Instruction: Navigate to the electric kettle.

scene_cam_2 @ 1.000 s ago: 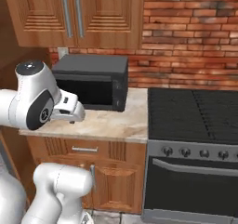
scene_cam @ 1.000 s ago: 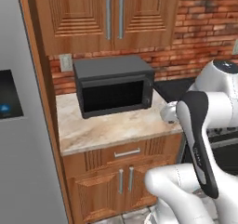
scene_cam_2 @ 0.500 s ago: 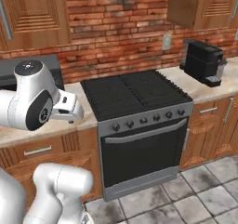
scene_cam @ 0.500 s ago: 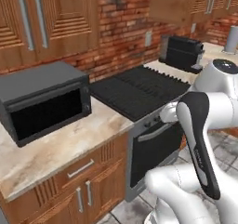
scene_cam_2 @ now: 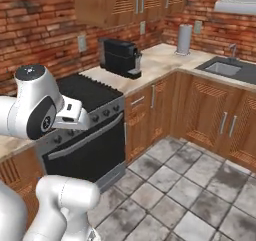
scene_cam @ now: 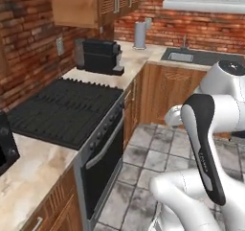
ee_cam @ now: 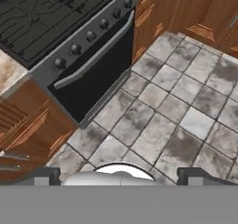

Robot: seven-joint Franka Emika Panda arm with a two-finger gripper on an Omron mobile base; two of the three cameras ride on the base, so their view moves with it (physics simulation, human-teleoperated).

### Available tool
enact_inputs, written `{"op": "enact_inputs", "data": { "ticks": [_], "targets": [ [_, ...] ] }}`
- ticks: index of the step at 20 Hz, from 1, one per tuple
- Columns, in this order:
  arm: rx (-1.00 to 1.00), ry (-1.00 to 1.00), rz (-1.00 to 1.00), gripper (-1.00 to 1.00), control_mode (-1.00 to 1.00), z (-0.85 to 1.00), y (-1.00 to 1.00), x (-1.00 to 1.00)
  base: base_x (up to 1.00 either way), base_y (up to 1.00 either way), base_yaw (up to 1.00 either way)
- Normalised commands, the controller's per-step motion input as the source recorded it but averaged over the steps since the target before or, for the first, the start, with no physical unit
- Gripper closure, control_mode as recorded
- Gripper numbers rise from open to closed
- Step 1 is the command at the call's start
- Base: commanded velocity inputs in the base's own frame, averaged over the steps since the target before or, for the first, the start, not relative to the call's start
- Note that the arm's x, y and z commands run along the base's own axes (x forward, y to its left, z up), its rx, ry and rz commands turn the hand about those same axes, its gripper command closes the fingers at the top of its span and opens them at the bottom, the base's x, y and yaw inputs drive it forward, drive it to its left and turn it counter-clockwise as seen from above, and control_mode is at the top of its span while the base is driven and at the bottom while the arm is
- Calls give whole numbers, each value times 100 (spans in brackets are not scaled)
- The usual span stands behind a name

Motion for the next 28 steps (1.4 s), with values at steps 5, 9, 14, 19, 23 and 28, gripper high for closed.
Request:
{"op": "enact_inputs", "data": {
  "ticks": [5, 9, 14, 19, 23, 28],
  "targets": [
    [0, 0, 0, -100, 100, 0, 0, 0, 34, -42, -71],
    [0, 0, 0, -100, 100, 0, 0, 0, 22, -14, -80],
    [0, 0, 0, -100, 100, 0, 0, 0, 49, -22, -70],
    [0, 0, 0, -100, 100, 0, 0, 0, 97, -16, -35],
    [0, 0, 0, -100, 100, 0, 0, 0, 100, -39, -3],
    [0, 0, 0, -100, 100, 0, 0, 0, 100, -68, 14]
  ]
}}
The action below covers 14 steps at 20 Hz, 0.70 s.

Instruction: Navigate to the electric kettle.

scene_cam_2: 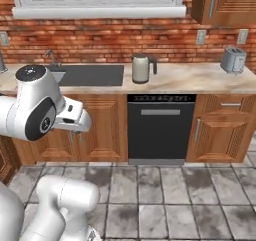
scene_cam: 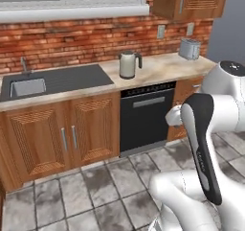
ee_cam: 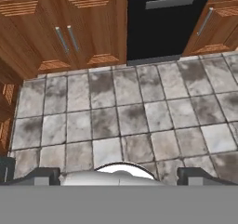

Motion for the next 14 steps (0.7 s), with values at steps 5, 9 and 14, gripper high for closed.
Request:
{"op": "enact_inputs", "data": {
  "ticks": [5, 9, 14],
  "targets": [
    [0, 0, 0, -100, 100, 0, 0, 0, 100, -74, 18],
    [0, 0, 0, -100, 100, 0, 0, 0, 100, -69, 20],
    [0, 0, 0, -100, 100, 0, 0, 0, 100, -49, 21]
  ]
}}
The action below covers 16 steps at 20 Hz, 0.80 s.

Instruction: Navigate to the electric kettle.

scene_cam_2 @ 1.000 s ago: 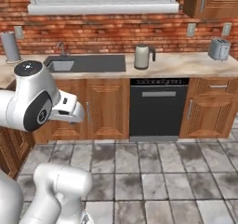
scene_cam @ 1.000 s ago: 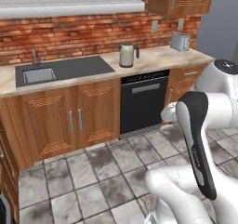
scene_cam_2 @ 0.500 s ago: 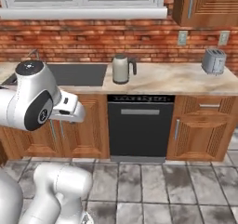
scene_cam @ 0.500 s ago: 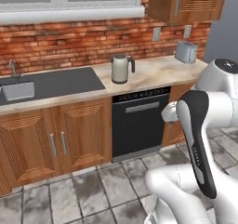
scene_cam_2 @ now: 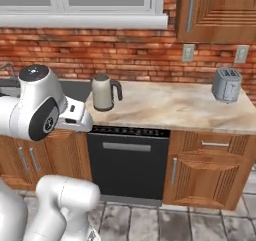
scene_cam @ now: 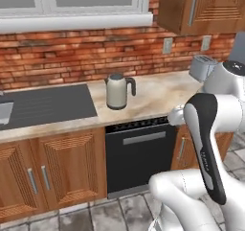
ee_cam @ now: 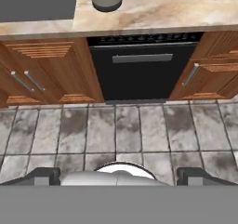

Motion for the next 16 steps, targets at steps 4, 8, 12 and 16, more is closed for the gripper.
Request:
{"op": "enact_inputs", "data": {
  "ticks": [4, 8, 12, 16],
  "targets": [
    [0, 0, 0, -100, 100, 0, 0, 0, 97, -11, 23],
    [0, 0, 0, -100, 100, 0, 0, 0, 88, 0, 13],
    [0, 0, 0, -100, 100, 0, 0, 0, 99, 0, 10],
    [0, 0, 0, -100, 100, 0, 0, 0, 58, 0, 12]
  ]
}}
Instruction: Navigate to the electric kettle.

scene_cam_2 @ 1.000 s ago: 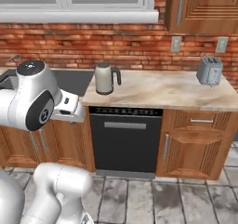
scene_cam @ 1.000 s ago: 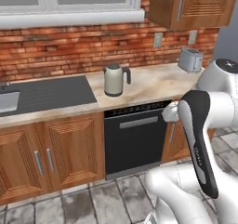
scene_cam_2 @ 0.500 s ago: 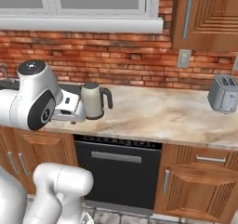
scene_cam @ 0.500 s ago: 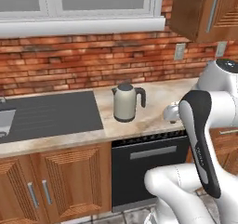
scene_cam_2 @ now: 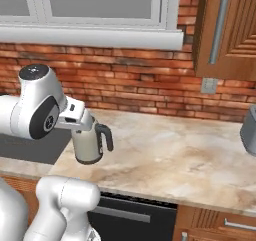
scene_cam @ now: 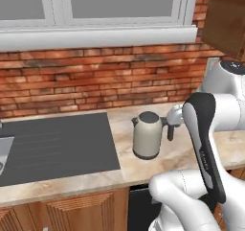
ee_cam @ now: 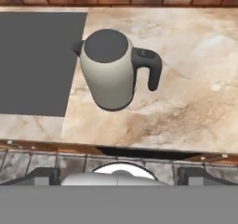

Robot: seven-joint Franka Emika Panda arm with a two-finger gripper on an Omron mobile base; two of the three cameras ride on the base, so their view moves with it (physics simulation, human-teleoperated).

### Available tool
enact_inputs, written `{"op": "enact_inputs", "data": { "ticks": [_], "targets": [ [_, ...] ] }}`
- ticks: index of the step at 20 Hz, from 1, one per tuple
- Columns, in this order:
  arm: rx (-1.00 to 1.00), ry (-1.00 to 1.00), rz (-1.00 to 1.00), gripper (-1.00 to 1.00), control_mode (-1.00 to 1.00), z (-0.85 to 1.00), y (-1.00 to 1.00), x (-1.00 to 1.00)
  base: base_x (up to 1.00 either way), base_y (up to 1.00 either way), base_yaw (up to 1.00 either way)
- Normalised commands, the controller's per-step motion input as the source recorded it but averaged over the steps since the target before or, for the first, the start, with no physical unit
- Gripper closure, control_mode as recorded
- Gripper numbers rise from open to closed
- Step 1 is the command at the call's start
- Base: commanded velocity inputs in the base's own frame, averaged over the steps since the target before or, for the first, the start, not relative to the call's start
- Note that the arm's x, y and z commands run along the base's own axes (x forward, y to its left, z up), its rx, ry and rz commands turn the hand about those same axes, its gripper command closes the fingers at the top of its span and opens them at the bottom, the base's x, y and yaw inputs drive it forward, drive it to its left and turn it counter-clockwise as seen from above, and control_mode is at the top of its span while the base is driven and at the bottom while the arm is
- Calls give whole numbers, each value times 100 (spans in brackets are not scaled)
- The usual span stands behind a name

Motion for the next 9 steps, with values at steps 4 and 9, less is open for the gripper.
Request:
{"op": "enact_inputs", "data": {
  "ticks": [4, 9],
  "targets": [
    [0, 0, 0, -100, 100, 0, 0, 0, 2, 0, 1],
    [0, 0, 0, -100, 100, 0, 0, 0, 0, 0, 0]
  ]
}}
